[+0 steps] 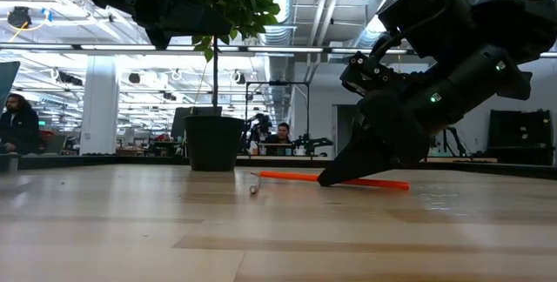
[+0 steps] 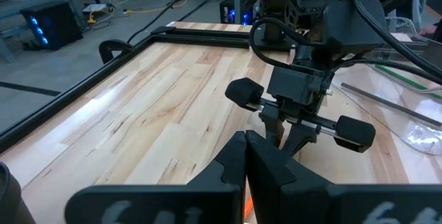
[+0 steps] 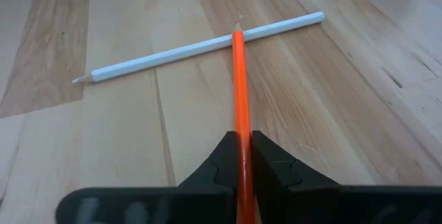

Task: Sort pens & pencils
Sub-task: Put the orange pencil into the transparent bin

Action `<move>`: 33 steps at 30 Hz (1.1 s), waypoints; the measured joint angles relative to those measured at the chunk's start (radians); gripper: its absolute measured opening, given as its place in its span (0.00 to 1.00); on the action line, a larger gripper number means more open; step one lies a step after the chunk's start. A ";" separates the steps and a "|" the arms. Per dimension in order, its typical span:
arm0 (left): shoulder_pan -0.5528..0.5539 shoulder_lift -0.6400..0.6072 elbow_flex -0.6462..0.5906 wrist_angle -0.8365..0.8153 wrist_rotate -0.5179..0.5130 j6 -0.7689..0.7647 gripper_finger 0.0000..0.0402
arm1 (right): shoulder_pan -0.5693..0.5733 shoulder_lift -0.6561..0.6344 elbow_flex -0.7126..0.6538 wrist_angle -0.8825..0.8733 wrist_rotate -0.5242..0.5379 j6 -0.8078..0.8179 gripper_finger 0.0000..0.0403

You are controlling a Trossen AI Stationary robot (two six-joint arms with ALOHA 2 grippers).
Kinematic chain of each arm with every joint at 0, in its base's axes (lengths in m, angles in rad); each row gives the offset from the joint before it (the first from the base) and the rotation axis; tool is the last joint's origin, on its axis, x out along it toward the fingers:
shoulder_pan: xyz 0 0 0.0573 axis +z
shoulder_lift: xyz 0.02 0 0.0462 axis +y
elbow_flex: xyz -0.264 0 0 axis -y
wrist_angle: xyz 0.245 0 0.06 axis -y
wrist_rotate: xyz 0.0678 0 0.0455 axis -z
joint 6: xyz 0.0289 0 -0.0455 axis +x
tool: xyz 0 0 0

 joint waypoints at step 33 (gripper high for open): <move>0.000 0.000 0.000 -0.030 0.000 -0.008 0.00 | 0.000 -0.025 0.002 -0.010 0.004 -0.024 0.12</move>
